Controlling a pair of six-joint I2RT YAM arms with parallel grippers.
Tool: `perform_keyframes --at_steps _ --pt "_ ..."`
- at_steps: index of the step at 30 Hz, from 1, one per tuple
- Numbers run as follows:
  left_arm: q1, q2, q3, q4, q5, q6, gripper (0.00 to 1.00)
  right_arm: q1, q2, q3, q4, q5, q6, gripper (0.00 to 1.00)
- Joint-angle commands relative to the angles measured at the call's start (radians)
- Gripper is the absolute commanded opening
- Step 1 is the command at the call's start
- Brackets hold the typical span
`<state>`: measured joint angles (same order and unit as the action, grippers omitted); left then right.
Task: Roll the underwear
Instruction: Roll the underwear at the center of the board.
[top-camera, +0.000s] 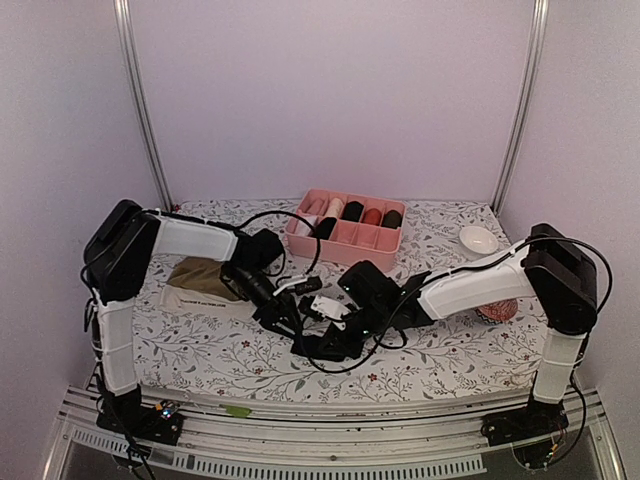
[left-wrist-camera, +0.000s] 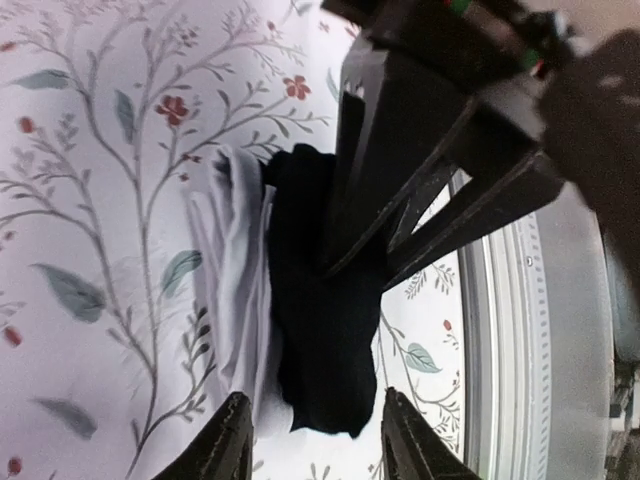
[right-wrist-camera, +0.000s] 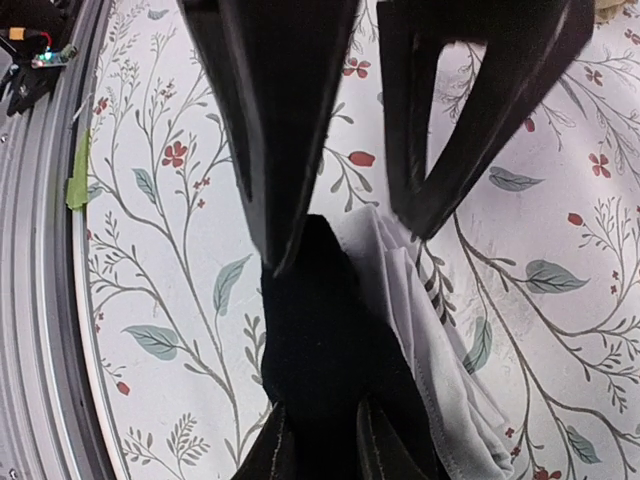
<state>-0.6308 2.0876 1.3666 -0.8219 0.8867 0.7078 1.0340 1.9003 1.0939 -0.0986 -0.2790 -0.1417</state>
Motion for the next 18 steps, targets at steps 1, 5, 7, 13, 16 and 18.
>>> perform_keyframes --at_steps 1,5,7,13,16,18 --pt "0.037 -0.182 -0.118 0.242 -0.026 -0.113 0.46 -0.03 0.083 -0.037 -0.073 -0.145 0.097 0.2" --pt "0.031 -0.288 -0.266 0.436 -0.018 -0.258 0.5 -0.095 0.109 -0.033 -0.048 -0.247 0.18 0.2" --pt "0.021 -0.316 -0.33 0.525 -0.034 -0.33 0.51 -0.116 0.116 -0.034 -0.038 -0.277 0.205 0.2" --pt "-0.013 -0.285 -0.35 0.638 -0.098 -0.394 0.53 -0.127 0.137 -0.023 -0.039 -0.316 0.207 0.2" --pt "-0.022 -0.241 -0.323 0.643 -0.107 -0.411 0.54 -0.127 0.139 -0.02 -0.042 -0.312 0.197 0.2" --pt "-0.024 -0.214 -0.308 0.643 -0.104 -0.422 0.54 -0.126 0.135 -0.02 -0.046 -0.302 0.192 0.2"
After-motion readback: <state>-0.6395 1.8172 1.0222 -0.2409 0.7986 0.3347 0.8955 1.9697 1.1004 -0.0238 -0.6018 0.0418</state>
